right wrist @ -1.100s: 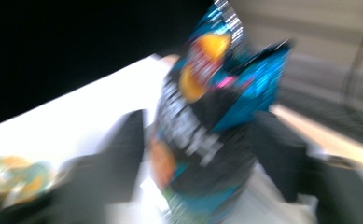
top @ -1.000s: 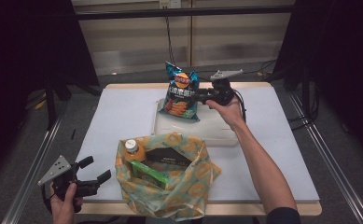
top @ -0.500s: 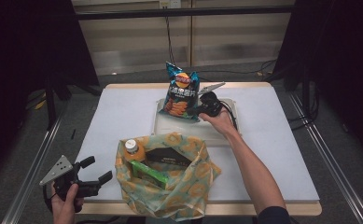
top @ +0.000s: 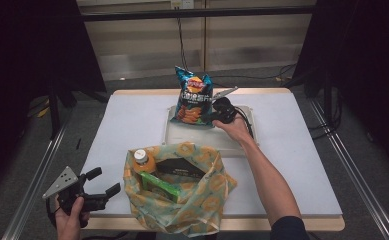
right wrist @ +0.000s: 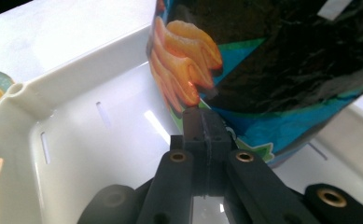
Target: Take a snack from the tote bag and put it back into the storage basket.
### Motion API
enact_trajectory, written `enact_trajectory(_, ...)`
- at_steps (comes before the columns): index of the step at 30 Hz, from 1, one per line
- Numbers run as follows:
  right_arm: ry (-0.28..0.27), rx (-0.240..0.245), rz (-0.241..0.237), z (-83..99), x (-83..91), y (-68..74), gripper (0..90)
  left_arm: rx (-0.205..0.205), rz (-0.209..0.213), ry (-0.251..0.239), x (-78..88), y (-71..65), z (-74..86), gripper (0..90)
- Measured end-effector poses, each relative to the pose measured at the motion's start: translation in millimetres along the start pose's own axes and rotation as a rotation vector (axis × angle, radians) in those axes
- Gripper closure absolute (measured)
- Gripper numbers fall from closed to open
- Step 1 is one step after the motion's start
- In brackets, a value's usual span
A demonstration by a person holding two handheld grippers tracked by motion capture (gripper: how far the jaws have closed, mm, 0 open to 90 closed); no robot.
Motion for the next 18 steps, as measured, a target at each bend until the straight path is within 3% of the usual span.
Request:
enact_trajectory(4, -0.02, -0.011, -0.012, 0.5, 0.1, -2.4, 89.8, 0.001, -0.004, 0.001, -0.1, 0.2, 0.0, 2.8)
enact_trajectory(9, -0.035, -0.009, 0.01, 0.4, -0.1, -5.1, 89.1, -0.003, -0.007, 0.003, -0.5, -0.2, 0.1, 2.8)
enact_trajectory(14, -0.053, -0.023, 0.009, 1.1, 0.9, -3.2, 80.4, -0.002, -0.002, 0.004, -0.9, -0.3, 0.3, 2.8)
enact_trajectory(18, -0.083, -0.011, -0.004, -0.7, 7.7, 7.6, 71.5, -0.018, 0.001, 0.013, -2.2, -2.4, 0.6, 2.8)
Point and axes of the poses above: each handheld gripper's, and its own axes: x roughly backward along the jaws, z roughly out of its underside, y roughly to its left, the point moved 5 cm from there along -x, roughly forward along the jaws, and after that the axes turned 15 degrees about -z, right-handed, at the moved point
